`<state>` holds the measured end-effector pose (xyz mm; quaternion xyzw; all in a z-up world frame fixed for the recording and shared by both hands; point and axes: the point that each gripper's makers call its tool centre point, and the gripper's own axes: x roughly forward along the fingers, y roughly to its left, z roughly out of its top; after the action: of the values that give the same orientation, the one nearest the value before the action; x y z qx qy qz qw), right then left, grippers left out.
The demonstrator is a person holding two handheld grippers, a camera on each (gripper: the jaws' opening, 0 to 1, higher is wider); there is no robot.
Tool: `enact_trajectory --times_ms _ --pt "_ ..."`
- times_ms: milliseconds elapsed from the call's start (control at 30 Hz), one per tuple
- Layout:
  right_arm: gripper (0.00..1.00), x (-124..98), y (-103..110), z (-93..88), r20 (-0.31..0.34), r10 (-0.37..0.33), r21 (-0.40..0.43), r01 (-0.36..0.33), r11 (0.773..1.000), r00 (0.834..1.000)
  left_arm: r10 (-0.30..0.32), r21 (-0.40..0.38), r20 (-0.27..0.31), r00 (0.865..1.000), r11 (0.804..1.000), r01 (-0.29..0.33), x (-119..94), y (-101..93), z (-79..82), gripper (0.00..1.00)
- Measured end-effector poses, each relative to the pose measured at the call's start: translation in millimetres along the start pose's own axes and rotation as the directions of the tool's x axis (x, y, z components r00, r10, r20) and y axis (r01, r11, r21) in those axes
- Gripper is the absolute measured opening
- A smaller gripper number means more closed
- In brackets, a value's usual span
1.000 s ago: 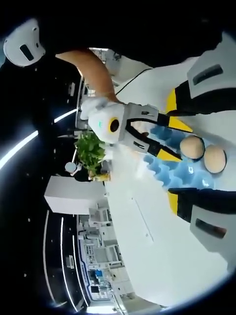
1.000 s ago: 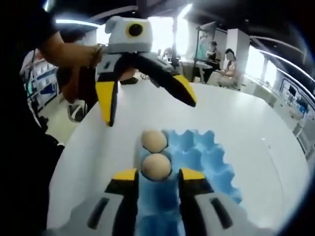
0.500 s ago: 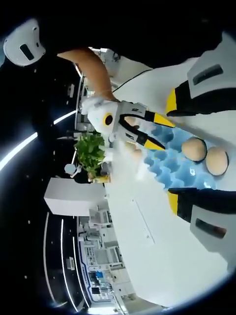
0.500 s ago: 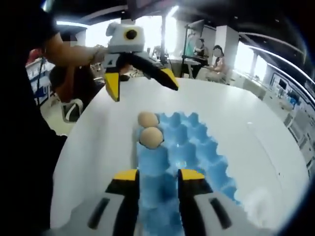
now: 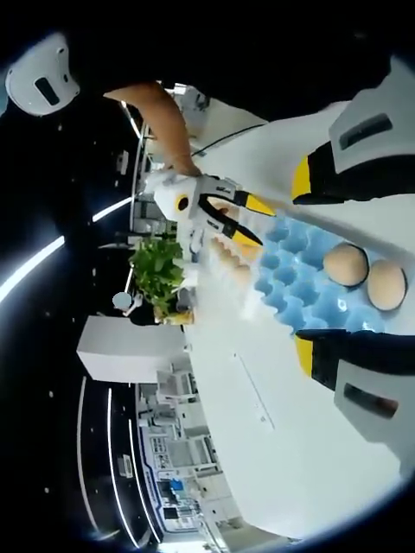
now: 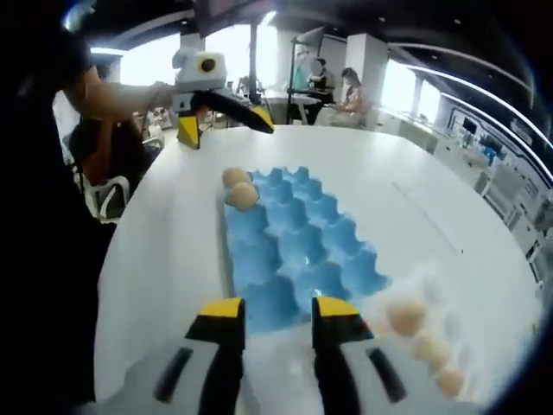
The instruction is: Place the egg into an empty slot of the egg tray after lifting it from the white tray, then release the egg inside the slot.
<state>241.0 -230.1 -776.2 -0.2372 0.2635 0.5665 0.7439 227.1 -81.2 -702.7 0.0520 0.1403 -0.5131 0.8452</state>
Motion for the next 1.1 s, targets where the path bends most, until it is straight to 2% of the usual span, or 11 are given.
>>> enact_trajectory --times_ms 200,433,467,533,600,633,700,767,900,1100 --pt "0.31 -17 -7 -22.5 -0.044 -0.028 0.012 0.029 1.0 0.999 0.0 0.001 -0.003 1.0 1.0 0.0 0 0.2 -0.5 0.59" --pt "0.31 -34 -12 -38.7 -0.072 -0.058 0.035 0.061 0.998 0.996 0.005 -0.008 -0.013 1.0 1.0 -0.005 0 1.0 -3.3 0.61" --pt "0.32 -35 -13 -40.3 -0.074 -0.062 0.039 0.065 0.997 0.995 0.007 -0.013 -0.011 1.0 1.0 -0.008 1 1.7 -3.2 0.64" --pt "0.32 -38 -14 -43.2 -0.077 -0.067 0.047 0.071 0.996 0.995 0.03 -0.091 -0.029 0.999 0.995 -0.032 2 5.5 -6.8 0.79" --pt "0.33 -40 -15 -46.1 -0.083 -0.073 0.047 0.077 0.996 0.994 0.045 -0.137 -0.008 0.999 0.99 -0.046 3 8.8 -4.3 0.96" --pt "0.33 -40 -15 -46.7 -0.084 -0.074 0.049 0.078 0.996 0.994 0.043 -0.135 -0.011 0.999 0.99 -0.045 3 9.3 -4.5 0.99" --pt "0.33 -41 -14 -47.0 -0.087 -0.073 0.05 0.078 0.996 0.994 0.043 -0.127 -0.019 0.999 0.991 -0.045 3 8.9 -5.9 1.0" --pt "0.33 -41 -15 -47.3 -0.087 -0.074 0.05 0.078 0.996 0.993 0.043 -0.169 -0.037 0.998 0.984 -0.048 3 9.4 -9.2 1.0" --pt "0.33 -41 -14 -46.8 -0.09 -0.074 0.047 0.079 0.996 0.993 0.039 -0.191 -0.026 0.999 0.981 -0.043 3 6.2 -7.5 1.0" --pt "0.33 -41 -15 -48.3 -0.089 -0.08 0.055 0.085 0.995 0.993 0.036 -0.188 0.068 0.997 0.982 -0.023 3 0.1 8.4 1.0"
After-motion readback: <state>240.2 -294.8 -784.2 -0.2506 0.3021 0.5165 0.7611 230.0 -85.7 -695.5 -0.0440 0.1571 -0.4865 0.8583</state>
